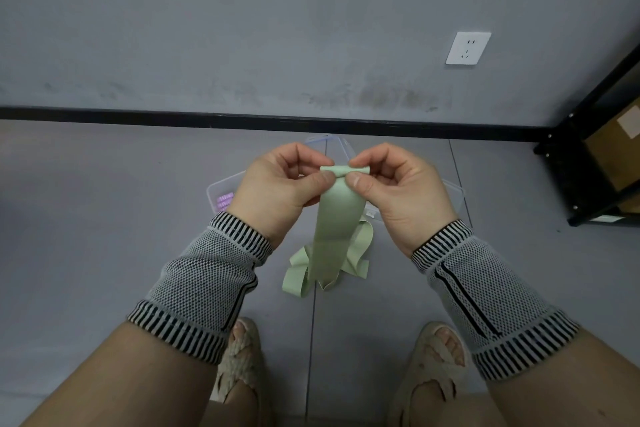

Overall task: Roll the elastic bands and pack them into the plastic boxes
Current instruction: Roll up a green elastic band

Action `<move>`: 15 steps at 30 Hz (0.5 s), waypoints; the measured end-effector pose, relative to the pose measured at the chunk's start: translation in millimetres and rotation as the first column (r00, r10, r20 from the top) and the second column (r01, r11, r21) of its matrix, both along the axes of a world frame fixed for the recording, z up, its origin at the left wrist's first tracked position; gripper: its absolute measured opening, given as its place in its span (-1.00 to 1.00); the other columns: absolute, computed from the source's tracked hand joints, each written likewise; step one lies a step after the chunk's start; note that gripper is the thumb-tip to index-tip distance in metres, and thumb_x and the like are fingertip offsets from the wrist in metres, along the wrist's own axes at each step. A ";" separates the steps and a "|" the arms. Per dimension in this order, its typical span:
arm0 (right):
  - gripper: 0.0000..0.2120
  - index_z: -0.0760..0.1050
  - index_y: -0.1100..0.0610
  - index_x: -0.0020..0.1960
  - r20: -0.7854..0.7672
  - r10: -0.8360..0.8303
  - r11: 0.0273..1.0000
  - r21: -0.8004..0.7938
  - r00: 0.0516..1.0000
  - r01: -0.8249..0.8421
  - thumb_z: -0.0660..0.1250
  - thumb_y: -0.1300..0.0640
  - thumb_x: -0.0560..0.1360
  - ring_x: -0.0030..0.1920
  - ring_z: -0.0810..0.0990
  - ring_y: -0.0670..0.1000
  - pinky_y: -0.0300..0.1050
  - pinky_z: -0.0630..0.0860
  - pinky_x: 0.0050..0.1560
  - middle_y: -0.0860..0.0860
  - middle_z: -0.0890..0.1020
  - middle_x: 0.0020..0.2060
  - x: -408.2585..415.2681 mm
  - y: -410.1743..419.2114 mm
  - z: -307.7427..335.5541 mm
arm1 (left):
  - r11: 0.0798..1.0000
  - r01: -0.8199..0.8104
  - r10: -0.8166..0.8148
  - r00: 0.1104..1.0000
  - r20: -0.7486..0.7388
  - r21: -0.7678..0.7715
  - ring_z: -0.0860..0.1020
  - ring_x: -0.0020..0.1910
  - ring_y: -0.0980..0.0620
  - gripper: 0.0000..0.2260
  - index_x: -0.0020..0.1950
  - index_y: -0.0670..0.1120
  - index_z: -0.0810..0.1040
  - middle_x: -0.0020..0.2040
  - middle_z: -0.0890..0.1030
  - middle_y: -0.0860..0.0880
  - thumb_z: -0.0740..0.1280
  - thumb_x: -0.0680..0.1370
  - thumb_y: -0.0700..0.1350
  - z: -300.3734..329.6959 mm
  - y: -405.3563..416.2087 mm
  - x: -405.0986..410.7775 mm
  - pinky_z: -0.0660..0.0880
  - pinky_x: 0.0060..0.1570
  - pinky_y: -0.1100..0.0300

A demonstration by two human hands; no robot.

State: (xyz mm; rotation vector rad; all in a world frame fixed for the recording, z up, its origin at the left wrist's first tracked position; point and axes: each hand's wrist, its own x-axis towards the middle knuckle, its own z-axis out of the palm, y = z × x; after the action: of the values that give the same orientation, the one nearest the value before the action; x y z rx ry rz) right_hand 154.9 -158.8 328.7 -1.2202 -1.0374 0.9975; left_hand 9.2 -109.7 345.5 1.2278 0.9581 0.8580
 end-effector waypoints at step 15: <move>-0.83 0.56 0.10 -0.20 -0.017 -0.064 0.997 -0.047 0.998 0.063 0.42 0.36 0.42 -0.30 0.59 -0.04 -0.14 0.58 -0.19 -0.05 0.61 -0.39 4.2 1.2 -2.5 | 0.993 -0.010 0.005 0.999 -0.041 -0.119 0.55 -0.34 0.05 -0.85 -0.15 -0.11 0.53 -0.31 0.59 -0.05 0.34 0.47 -0.36 -2.2 0.8 2.9 0.54 -0.27 0.23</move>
State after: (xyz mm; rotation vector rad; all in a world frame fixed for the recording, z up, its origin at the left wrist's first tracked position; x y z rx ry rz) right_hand 159.1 -157.6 326.2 -1.2720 -0.9601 0.9867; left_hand 12.2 -108.9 343.3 1.1439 1.0327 0.7729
